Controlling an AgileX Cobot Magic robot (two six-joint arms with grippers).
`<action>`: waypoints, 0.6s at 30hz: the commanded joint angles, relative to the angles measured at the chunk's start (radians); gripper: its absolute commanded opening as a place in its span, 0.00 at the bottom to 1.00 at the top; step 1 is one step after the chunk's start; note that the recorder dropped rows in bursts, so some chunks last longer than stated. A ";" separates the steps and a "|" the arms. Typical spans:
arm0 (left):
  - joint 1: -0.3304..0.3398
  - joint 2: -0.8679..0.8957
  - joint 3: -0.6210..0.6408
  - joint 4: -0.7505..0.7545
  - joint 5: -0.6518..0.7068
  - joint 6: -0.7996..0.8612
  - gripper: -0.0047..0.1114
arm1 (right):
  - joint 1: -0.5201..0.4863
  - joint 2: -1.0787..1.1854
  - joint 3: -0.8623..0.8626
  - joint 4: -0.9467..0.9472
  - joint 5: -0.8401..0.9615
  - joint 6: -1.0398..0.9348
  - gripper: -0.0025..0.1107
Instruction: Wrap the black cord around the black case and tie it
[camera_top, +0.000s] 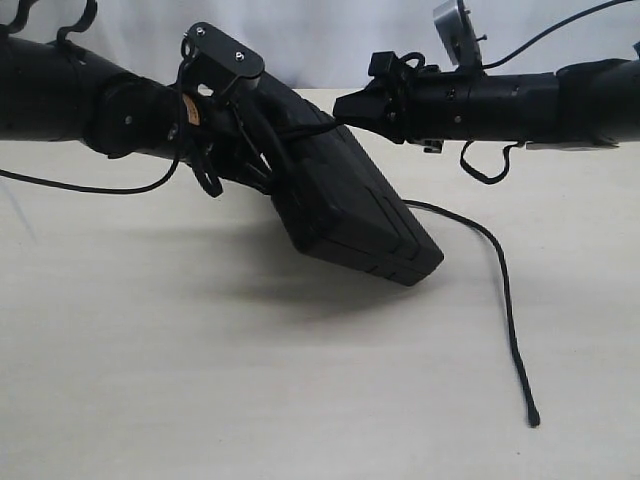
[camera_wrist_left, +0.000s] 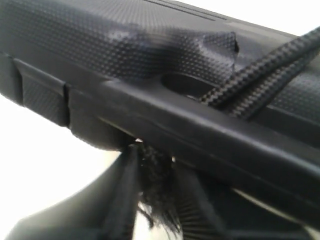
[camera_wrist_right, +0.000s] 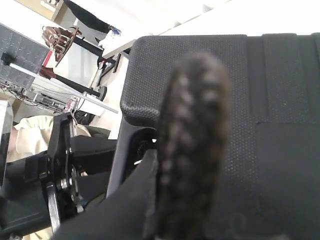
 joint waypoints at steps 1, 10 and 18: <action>-0.002 -0.007 -0.005 0.004 0.013 0.002 0.44 | -0.007 0.001 -0.006 0.001 0.004 -0.002 0.06; -0.002 -0.108 -0.034 0.337 0.365 0.032 0.52 | -0.007 0.001 -0.006 0.001 0.005 0.000 0.06; -0.002 -0.062 -0.002 0.015 0.228 0.305 0.51 | -0.007 0.000 -0.009 0.001 0.068 -0.002 0.06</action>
